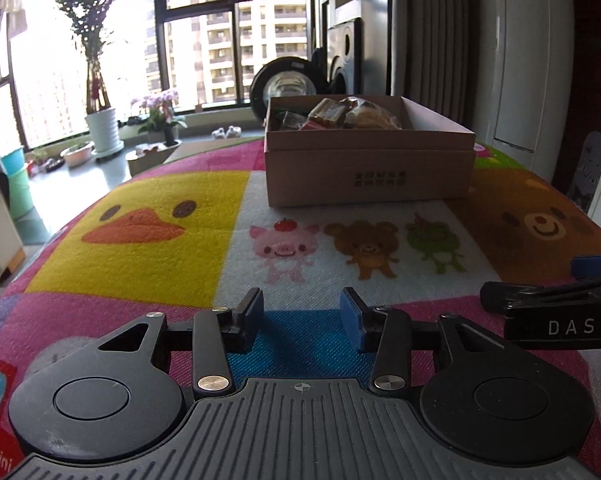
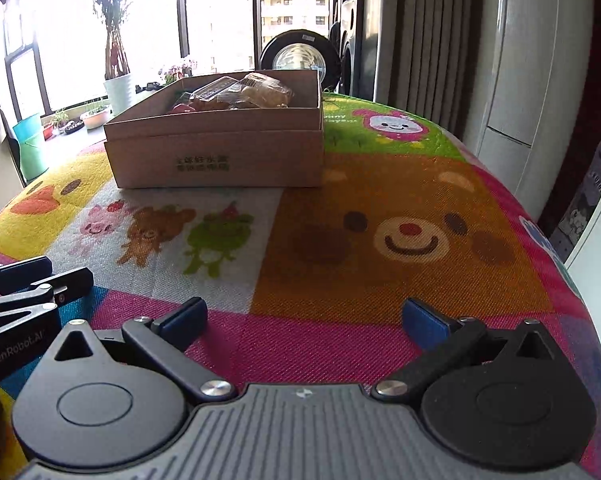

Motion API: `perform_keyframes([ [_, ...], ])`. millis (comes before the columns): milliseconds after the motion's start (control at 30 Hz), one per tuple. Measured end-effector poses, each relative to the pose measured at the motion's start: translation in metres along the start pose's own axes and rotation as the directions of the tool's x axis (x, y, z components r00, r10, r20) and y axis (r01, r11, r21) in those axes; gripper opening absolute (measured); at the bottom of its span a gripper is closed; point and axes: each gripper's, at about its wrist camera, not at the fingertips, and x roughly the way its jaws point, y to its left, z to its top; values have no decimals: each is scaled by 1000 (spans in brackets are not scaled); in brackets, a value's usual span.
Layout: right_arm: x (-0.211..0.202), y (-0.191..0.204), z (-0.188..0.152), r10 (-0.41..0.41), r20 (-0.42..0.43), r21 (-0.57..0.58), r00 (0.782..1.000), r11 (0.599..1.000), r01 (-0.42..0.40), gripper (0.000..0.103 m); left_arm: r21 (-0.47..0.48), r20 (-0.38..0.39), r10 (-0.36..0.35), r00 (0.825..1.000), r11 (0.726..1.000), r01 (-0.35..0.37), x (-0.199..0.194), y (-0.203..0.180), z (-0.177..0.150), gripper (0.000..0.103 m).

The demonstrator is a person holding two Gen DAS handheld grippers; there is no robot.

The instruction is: Organize objects

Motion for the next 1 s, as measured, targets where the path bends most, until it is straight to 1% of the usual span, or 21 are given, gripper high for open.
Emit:
perform_keyframes([
  [33,0,1,-2,-8,15,8,1000,1000,7,103,-2,0,0,1000,1000,0,0,0,1,46],
  [100,0,7,-1,-32,30,-12,999,999,32,103,-7,0,-7,1000,1000,7,0,-2,1,46],
  [233,4,13,2,-49,48,-43,998,998,51,103,-5,0,-35,999,999,35,1,-5,1,47],
  [400,6,5,4,-20,35,2,999,1000,20,103,-29,-2,-46,999,999,46,2,-4,1,47],
  [600,6,6,3,-18,34,4,999,1000,18,103,-18,-5,-32,999,999,32,4,-6,1,48],
  [1000,7,7,3,-19,34,3,999,1000,19,103,-36,-5,-31,1000,999,30,5,-5,2,48],
])
